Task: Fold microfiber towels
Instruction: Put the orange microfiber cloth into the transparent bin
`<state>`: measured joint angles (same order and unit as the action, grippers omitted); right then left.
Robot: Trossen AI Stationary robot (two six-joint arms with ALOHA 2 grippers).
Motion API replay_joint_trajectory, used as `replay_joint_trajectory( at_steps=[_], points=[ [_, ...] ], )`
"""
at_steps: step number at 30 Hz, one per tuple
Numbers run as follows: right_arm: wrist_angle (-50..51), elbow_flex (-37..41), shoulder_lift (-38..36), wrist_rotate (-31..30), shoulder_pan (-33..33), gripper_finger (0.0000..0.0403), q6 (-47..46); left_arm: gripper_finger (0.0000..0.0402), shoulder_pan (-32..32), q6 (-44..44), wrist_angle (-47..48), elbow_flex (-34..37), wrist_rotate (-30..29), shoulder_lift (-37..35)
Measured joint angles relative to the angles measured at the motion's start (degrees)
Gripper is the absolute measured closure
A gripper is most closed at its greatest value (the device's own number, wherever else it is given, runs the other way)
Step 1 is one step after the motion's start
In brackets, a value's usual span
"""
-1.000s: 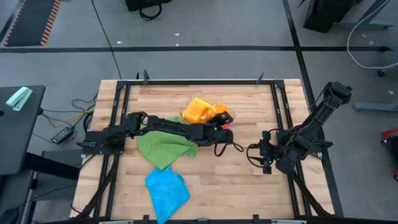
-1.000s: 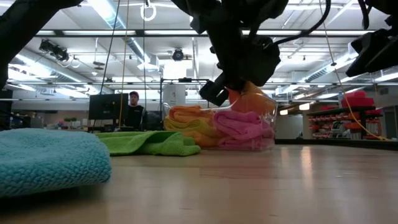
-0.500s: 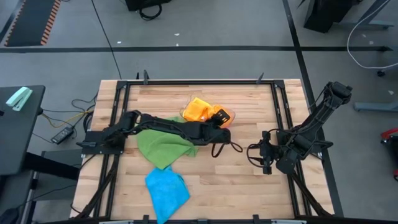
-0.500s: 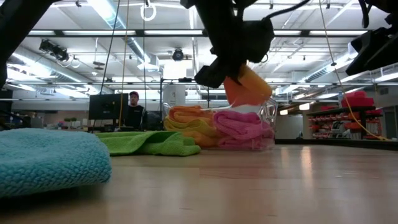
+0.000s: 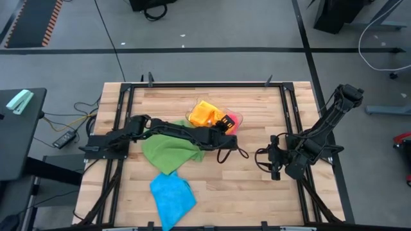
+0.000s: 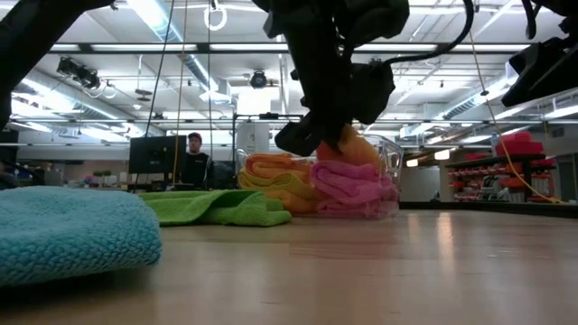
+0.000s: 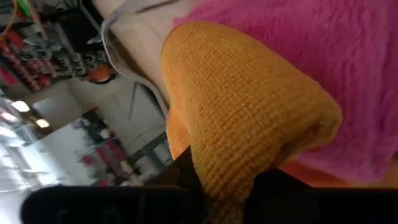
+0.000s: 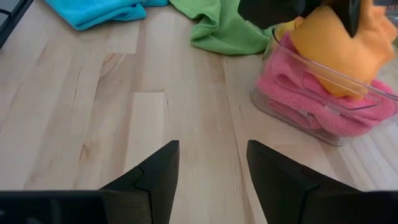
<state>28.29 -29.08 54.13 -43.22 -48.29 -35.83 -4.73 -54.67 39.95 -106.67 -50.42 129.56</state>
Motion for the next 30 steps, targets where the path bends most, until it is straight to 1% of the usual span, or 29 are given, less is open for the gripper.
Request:
replay_joint_trajectory(
  at_steps=[2, 5, 10, 14, 23, 26, 30],
  points=[
    [0.00, 0.00, 0.00, 0.00, 0.00, 0.0205, 0.00, 0.0323, 0.09, 2.94, -0.12, -0.02, 1.86, -0.02],
    [-0.02, 0.00, 0.00, 0.00, 0.02, 0.0205, 0.02, 0.0293, 0.12, 6.03, -0.42, -0.02, 2.68, -0.02],
    [-0.17, 0.00, 0.00, 0.00, 0.00, 0.0205, 0.44, 0.0245, 0.16, 8.51, -0.27, -0.02, 3.71, -0.02],
    [-0.19, 0.00, 0.00, 0.00, 0.00, 0.0205, 0.44, 0.0222, 0.64, 13.10, 0.64, -0.04, 9.32, -0.70],
    [-0.67, -0.02, 0.00, 0.00, 0.02, 0.0205, 0.73, 0.0199, 0.92, 21.05, 5.31, -0.09, 15.10, -2.43],
    [-0.90, -0.04, 0.00, 0.00, 0.00, 0.0205, 0.90, 0.0199, 1.14, 24.10, 6.10, -0.09, 18.48, -2.94],
    [-1.09, -0.04, -0.02, 0.00, 0.00, 0.0205, 0.92, 0.0203, 1.27, 25.59, 6.57, -0.09, 20.03, -2.93]
  ],
)
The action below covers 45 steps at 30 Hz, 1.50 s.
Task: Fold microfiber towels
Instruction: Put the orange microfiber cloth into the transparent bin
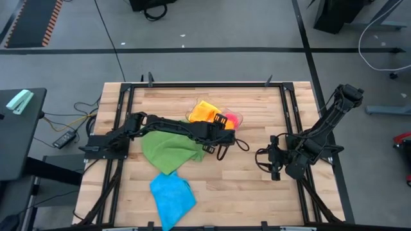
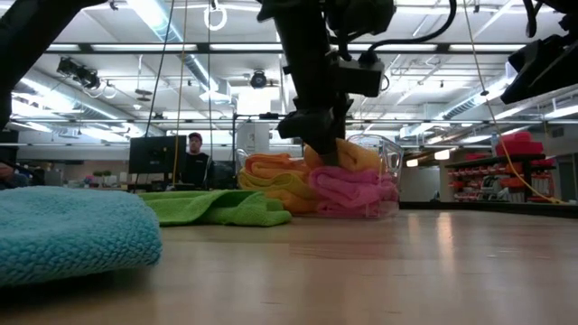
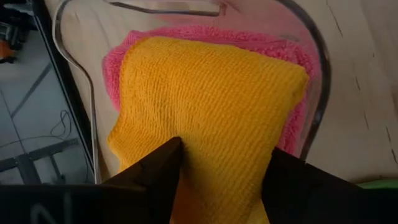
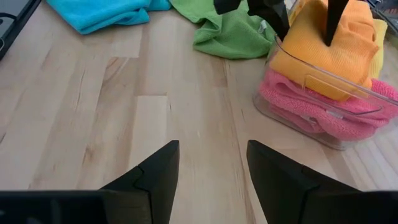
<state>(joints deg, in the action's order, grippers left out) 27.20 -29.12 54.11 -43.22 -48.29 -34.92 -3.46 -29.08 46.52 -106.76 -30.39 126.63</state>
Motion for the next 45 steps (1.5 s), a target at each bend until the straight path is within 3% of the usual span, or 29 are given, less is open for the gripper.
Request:
replay_joint_trajectory(
  at_steps=[5, 12, 17, 23, 28, 32, 36, 45],
  points=[
    [-0.06, 0.00, 0.00, 0.00, 0.00, 0.0205, 0.00, 0.0204, 0.46, 1.92, 1.36, 0.00, 0.62, -1.03],
    [-0.50, 0.00, 0.02, 0.00, 0.00, 0.0205, 0.44, 0.0209, 1.86, 9.31, 2.31, -0.11, 8.32, -5.55],
    [-0.65, 0.00, 0.00, 0.00, 0.00, 0.0205, 0.44, 0.0210, 1.86, 10.70, 1.07, -0.13, 9.02, -6.56],
    [-0.73, 0.00, 0.02, -0.02, 0.02, 0.0205, 0.46, 0.0235, 4.73, 15.14, -2.07, -0.13, 9.26, -7.07],
    [-0.79, 0.00, 0.00, -0.02, 0.02, 0.0205, 0.65, 0.0258, 7.47, 20.74, -0.98, -0.15, 14.03, -4.57],
    [-0.81, 0.00, 0.02, -0.02, 0.02, 0.0205, 0.59, 0.0274, 8.75, 21.40, -1.23, -0.07, 14.89, -1.52],
    [-0.70, 0.04, 0.02, -0.02, 0.02, 0.0205, 0.65, 0.0283, 9.52, 21.36, -1.18, -0.09, 20.48, 0.66],
    [-0.79, 0.04, 0.00, -0.02, 0.02, 0.0205, 0.57, 0.0289, 9.44, 20.46, -0.33, -0.72, 19.95, -2.02]
  ],
)
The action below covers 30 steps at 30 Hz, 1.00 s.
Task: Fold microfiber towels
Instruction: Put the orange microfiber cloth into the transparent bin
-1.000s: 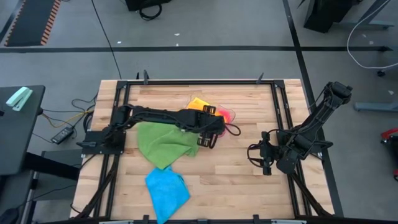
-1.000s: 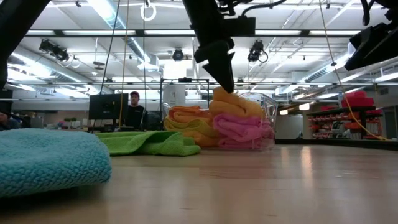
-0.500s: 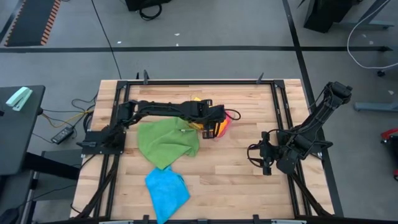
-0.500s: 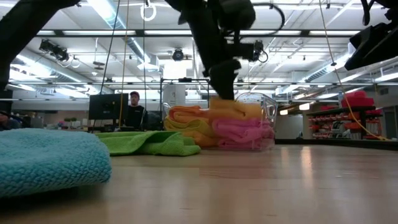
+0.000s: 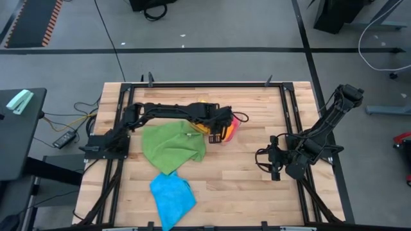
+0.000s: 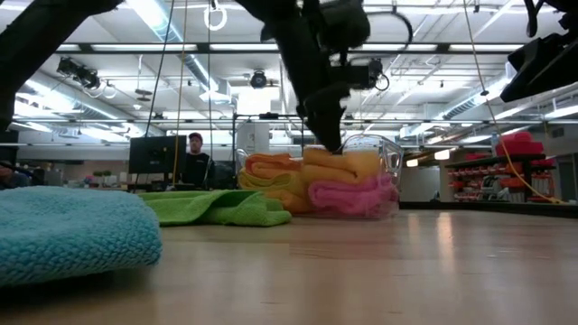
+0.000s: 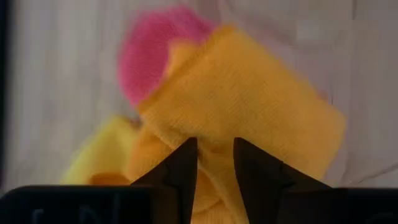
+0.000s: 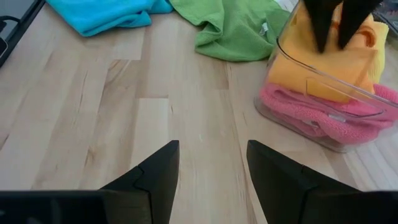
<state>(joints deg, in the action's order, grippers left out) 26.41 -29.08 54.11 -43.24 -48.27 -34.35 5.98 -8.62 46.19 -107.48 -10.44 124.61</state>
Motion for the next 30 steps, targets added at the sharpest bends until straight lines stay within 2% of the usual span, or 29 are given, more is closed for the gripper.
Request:
replay_joint_trajectory(
  at_steps=[10, 21, 30],
  points=[
    [-0.28, 0.00, 0.00, 0.00, 0.00, 0.0205, 0.24, 0.0290, -0.11, 3.84, 0.17, -3.58, -1.41, -2.43],
    [-0.43, 0.00, 0.00, -0.24, 0.00, 0.0205, 0.26, 0.0316, 2.50, 3.85, -2.59, -3.54, -1.36, 6.82],
    [-0.42, 0.00, 0.02, -0.22, 0.00, 0.0205, 0.50, 0.0323, 2.45, 2.97, -0.70, -4.91, -1.33, 6.15]
  ],
)
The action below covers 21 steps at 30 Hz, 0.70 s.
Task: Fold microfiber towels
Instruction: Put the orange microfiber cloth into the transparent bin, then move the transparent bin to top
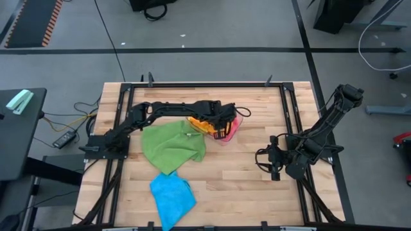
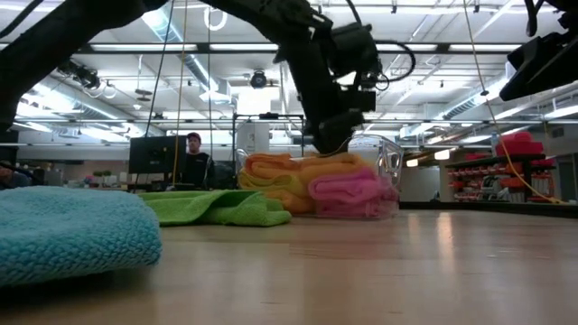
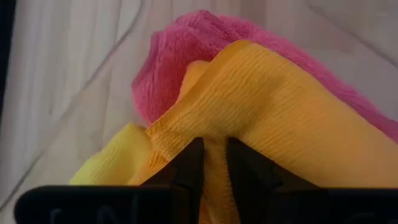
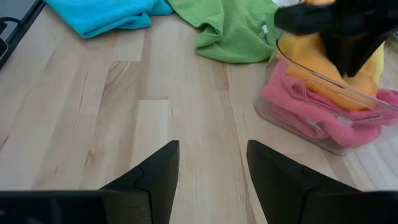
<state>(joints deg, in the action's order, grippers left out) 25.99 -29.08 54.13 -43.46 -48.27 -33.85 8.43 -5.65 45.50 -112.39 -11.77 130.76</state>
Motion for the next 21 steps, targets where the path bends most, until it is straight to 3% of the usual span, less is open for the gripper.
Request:
replay_joint_trajectory(
  at_steps=[12, 21],
  points=[
    [0.38, 0.05, -0.02, 0.00, -0.01, 0.0205, -0.22, 0.0333, -4.11, 2.18, 16.73, -11.45, 0.68, -3.17],
    [0.36, 0.07, 0.00, 0.01, 0.00, 0.0205, -0.59, 0.0341, -9.85, 7.33, 23.92, -11.76, 6.13, -2.15]
  ],
)
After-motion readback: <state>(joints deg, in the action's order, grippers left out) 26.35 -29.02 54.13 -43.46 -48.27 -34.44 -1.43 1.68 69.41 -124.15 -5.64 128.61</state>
